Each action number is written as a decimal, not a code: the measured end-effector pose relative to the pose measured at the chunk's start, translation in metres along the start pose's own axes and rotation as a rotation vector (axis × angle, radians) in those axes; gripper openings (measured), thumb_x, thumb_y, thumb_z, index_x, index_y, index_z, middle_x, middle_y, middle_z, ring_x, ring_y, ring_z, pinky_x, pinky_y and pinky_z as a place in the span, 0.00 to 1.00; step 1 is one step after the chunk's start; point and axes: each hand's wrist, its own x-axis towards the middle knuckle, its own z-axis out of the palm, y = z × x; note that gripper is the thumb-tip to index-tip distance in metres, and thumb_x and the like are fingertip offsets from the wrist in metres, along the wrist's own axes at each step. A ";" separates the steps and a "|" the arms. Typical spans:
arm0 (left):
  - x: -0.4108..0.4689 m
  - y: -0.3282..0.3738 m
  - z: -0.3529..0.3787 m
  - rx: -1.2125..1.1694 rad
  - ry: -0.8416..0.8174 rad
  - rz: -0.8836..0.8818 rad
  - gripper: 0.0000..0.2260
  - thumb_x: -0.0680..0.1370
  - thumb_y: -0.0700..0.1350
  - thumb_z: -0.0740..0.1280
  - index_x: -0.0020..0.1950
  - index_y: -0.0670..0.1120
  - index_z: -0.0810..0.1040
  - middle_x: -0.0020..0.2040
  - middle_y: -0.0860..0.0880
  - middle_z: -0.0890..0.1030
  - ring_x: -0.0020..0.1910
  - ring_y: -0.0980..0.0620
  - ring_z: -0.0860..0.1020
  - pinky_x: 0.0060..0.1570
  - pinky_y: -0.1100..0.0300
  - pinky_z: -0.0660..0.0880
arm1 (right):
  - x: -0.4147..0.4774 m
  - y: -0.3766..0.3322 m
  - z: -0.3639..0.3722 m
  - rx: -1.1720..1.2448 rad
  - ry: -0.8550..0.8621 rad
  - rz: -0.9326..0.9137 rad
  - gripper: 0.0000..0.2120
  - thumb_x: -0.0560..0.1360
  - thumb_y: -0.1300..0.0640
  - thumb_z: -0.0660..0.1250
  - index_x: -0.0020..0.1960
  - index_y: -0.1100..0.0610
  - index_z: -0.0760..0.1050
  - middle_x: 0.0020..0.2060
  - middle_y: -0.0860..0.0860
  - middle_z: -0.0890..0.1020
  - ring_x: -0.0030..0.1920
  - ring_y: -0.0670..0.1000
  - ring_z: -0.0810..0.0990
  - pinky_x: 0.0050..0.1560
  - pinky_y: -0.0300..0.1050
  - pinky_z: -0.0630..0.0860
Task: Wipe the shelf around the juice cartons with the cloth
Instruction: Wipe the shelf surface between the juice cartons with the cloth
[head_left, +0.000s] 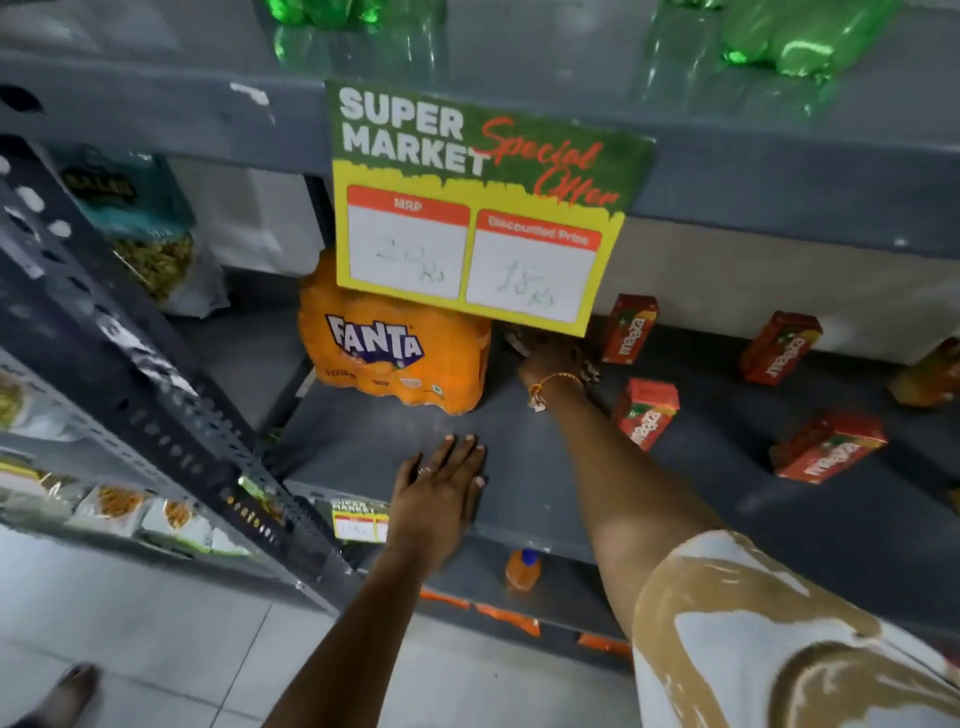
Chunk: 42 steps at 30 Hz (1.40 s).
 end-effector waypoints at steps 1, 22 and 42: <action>0.000 0.001 0.000 0.003 -0.004 0.006 0.20 0.77 0.51 0.50 0.65 0.51 0.71 0.66 0.52 0.75 0.66 0.51 0.72 0.59 0.48 0.71 | -0.002 0.002 0.010 0.009 -0.027 -0.007 0.30 0.74 0.60 0.59 0.74 0.47 0.59 0.77 0.56 0.58 0.76 0.60 0.54 0.76 0.59 0.53; -0.005 -0.003 -0.020 -0.155 -0.191 0.015 0.29 0.74 0.35 0.61 0.73 0.45 0.57 0.76 0.45 0.57 0.75 0.46 0.54 0.72 0.50 0.52 | -0.245 0.037 -0.002 0.289 -0.244 -0.350 0.31 0.69 0.75 0.58 0.67 0.54 0.72 0.73 0.52 0.68 0.74 0.51 0.62 0.77 0.41 0.53; -0.039 -0.105 -0.020 -0.136 0.034 -0.231 0.29 0.75 0.56 0.40 0.72 0.47 0.62 0.73 0.47 0.64 0.73 0.50 0.58 0.71 0.49 0.55 | -0.177 -0.087 0.053 0.031 -0.078 -0.064 0.32 0.75 0.62 0.58 0.76 0.49 0.52 0.78 0.52 0.54 0.78 0.57 0.49 0.78 0.55 0.48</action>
